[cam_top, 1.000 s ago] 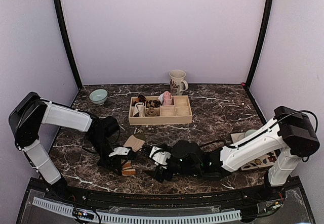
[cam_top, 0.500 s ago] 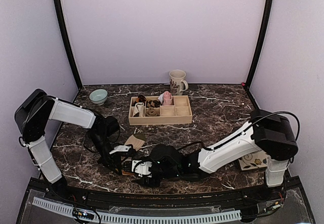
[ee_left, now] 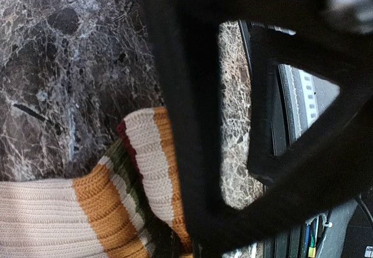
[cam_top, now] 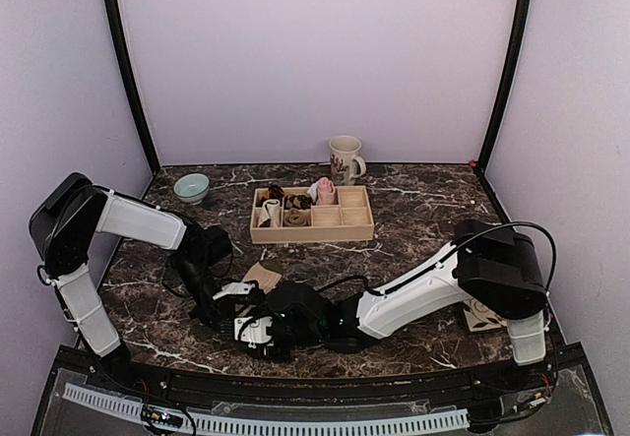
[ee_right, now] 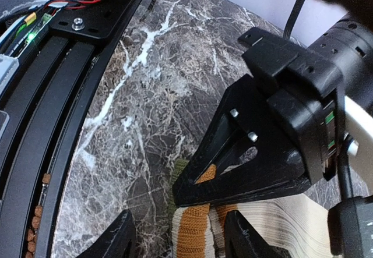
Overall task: Roll the socks
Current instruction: Roll the sock at the center of the board.
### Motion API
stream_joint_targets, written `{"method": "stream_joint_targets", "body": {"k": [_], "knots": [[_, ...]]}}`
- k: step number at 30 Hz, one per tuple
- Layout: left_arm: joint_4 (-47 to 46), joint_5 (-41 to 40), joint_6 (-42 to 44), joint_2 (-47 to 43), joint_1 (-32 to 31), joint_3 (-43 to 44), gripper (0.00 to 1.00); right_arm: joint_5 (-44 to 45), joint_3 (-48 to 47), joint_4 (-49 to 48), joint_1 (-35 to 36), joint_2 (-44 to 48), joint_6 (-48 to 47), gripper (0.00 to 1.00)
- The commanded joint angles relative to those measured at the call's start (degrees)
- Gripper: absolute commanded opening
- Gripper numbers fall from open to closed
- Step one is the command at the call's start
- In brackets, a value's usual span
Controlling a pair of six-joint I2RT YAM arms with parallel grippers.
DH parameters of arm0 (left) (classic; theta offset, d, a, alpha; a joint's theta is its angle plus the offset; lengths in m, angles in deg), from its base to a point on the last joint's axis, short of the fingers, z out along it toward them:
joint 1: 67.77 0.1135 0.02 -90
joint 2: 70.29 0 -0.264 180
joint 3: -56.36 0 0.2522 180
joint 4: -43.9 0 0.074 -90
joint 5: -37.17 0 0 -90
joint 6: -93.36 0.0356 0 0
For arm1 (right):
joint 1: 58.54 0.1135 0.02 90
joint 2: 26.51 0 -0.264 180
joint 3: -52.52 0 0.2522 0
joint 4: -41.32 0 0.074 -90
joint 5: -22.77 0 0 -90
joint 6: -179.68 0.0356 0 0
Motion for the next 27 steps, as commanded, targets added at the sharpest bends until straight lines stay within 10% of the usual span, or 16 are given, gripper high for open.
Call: {"method": "stream_joint_targets", "body": {"k": [1, 14, 18, 27], "knots": [[0.32, -4.95, 0.3, 0.07, 0.35, -2.22, 0.0, -0.72, -0.62, -0.72, -0.54, -1.92, -1.31, 0.51], [1.16, -4.34, 1.92, -0.24, 0.35, -0.99, 0.02, -2.63, -2.68, 0.84, -3.52, -5.01, 0.74, 0.22], [-1.0, -6.16, -0.77, -0.69, 0.41, -1.6, 0.2, -3.53, -1.13, 1.87, -3.6, -4.43, 2.33, 0.0], [-9.91, -8.65, -4.24, -18.03, 7.22, -11.65, 0.54, -6.83, 6.94, -1.62, -3.79, -2.84, 13.51, 0.0]]}}
